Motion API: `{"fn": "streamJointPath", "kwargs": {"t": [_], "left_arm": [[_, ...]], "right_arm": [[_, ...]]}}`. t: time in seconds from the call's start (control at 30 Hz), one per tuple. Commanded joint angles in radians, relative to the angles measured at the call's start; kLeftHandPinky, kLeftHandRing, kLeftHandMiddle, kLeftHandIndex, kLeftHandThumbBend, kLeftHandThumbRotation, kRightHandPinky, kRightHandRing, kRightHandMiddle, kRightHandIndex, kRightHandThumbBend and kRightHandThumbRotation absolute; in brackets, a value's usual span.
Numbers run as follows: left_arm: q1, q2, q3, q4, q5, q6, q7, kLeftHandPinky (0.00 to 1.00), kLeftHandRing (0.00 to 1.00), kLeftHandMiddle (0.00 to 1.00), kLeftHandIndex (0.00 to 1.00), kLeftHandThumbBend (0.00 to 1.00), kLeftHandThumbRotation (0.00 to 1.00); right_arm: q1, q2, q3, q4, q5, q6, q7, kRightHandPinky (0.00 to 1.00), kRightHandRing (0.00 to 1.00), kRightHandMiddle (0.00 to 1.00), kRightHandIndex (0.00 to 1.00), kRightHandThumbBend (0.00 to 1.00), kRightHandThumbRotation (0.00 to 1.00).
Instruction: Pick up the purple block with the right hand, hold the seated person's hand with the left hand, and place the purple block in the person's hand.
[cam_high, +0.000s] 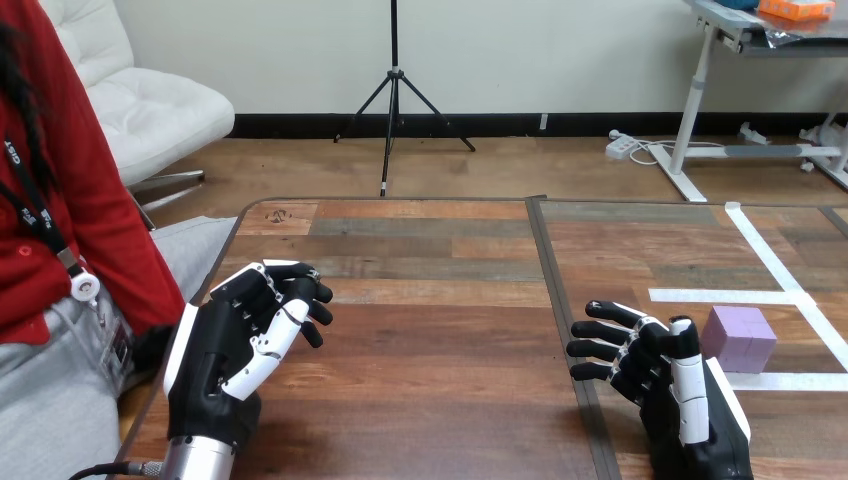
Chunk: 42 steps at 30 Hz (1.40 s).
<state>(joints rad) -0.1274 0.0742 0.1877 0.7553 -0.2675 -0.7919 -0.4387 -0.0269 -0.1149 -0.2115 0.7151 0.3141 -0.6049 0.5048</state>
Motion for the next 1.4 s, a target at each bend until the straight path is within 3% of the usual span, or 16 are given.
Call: {"fn": "streamJointPath", "kwargs": {"t": [0.0,0.37,0.77,0.97,1.23,1.37], "left_arm": [[-0.052,0.004,0.001,-0.022,0.0,-0.003,0.002,0.31,0.45,0.52,0.51,0.37,0.34],[-0.054,0.006,0.001,-0.024,0.001,-0.002,0.003,0.32,0.46,0.52,0.51,0.37,0.34],[-0.064,0.009,0.003,-0.012,-0.006,-0.003,-0.008,0.31,0.45,0.51,0.51,0.36,0.33],[-0.065,0.009,0.003,-0.013,-0.006,0.004,-0.006,0.3,0.44,0.51,0.5,0.37,0.33],[-0.068,0.007,0.005,-0.012,-0.014,0.018,-0.013,0.3,0.45,0.5,0.5,0.39,0.33],[-0.067,0.007,0.005,-0.012,-0.008,0.018,-0.008,0.3,0.45,0.5,0.5,0.38,0.33]], "right_arm": [[-0.051,-0.003,-0.002,-0.041,-0.002,-0.014,-0.003,0.57,0.64,0.67,0.69,0.85,0.94],[-0.057,0.002,-0.001,-0.041,-0.001,-0.011,-0.007,0.56,0.64,0.67,0.69,0.86,0.92],[-0.104,-0.008,0.015,-0.012,-0.078,-0.068,-0.065,0.6,0.66,0.69,0.7,0.81,0.91],[-0.148,-0.042,0.021,0.006,-0.164,-0.08,-0.136,0.64,0.7,0.72,0.72,0.81,0.9],[-0.235,-0.136,0.038,0.039,-0.375,-0.092,-0.325,0.67,0.73,0.75,0.74,0.8,0.84],[-0.26,-0.159,0.04,0.051,-0.416,-0.086,-0.363,0.7,0.75,0.77,0.75,0.81,0.8]]}}
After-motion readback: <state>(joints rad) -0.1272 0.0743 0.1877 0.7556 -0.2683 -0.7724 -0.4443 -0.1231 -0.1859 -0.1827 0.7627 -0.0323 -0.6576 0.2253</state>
